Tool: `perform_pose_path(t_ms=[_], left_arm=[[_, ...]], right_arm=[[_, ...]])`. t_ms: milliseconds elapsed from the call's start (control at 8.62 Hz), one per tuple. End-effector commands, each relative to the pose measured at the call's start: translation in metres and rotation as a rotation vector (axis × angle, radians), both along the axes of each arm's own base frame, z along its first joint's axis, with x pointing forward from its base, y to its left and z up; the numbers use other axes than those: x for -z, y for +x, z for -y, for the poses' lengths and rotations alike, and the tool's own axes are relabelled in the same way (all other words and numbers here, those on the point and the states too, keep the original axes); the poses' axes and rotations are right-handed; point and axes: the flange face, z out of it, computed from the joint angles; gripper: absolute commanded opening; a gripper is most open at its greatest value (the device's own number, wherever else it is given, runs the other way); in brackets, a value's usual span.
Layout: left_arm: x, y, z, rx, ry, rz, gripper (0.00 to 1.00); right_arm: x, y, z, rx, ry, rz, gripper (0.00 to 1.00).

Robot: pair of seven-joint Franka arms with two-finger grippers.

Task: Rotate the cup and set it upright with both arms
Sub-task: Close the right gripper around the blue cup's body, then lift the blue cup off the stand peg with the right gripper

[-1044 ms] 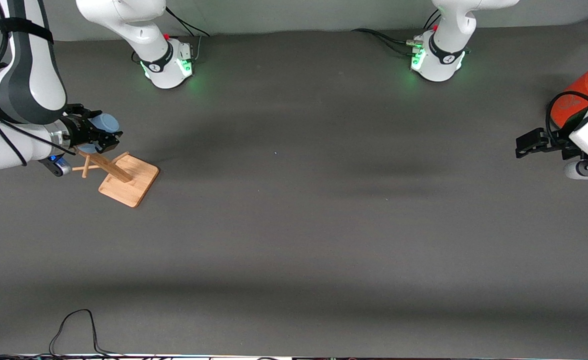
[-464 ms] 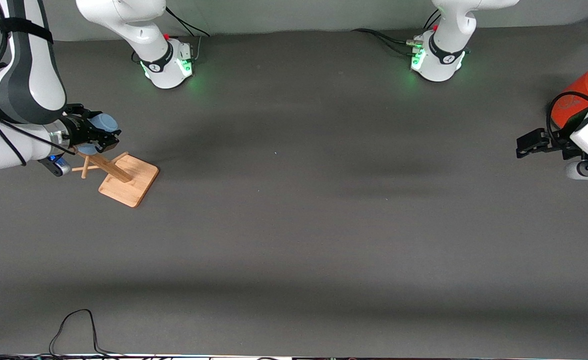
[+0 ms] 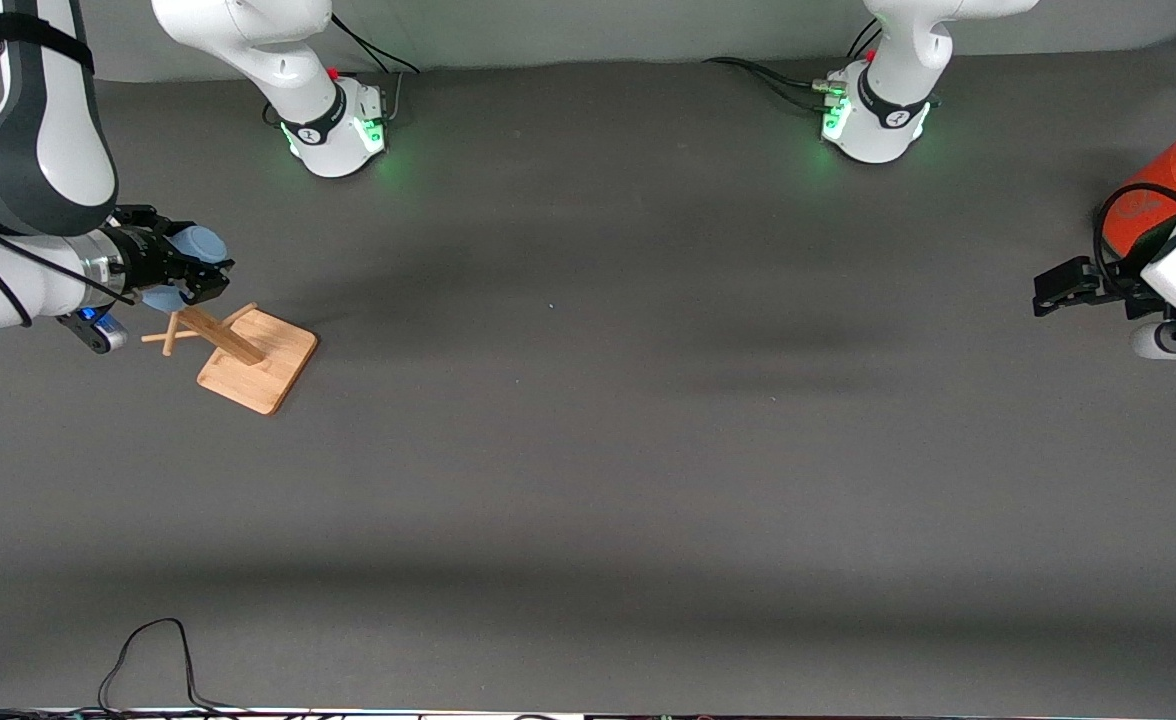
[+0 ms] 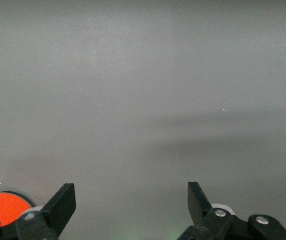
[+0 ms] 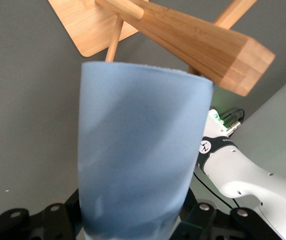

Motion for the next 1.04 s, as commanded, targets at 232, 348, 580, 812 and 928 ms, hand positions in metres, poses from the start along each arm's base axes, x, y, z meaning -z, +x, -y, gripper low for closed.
perform_pose_path(t_ms=[232, 348, 580, 812, 928], left_arm=[[-0.003, -0.005, 0.002, -0.001, 0.001, 0.002, 1.00], [-0.005, -0.006, 0.007, -0.001, 0.000, 0.005, 1.00], [-0.004, -0.006, 0.006, -0.002, 0.002, 0.002, 1.00], [-0.005, -0.007, 0.005, -0.004, 0.002, 0.001, 1.00], [-0.005, -0.007, 0.006, -0.001, 0.002, 0.001, 1.00]], right_arm=[[-0.024, 0.010, -0.059, 0.020, 0.010, 0.020, 0.32], [-0.024, 0.012, -0.065, 0.019, 0.007, 0.020, 0.32], [-0.031, 0.008, -0.065, 0.003, 0.013, 0.001, 0.32], [-0.047, 0.000, -0.064, -0.006, 0.020, -0.016, 0.32], [-0.053, -0.004, -0.068, -0.003, 0.038, -0.019, 0.32]])
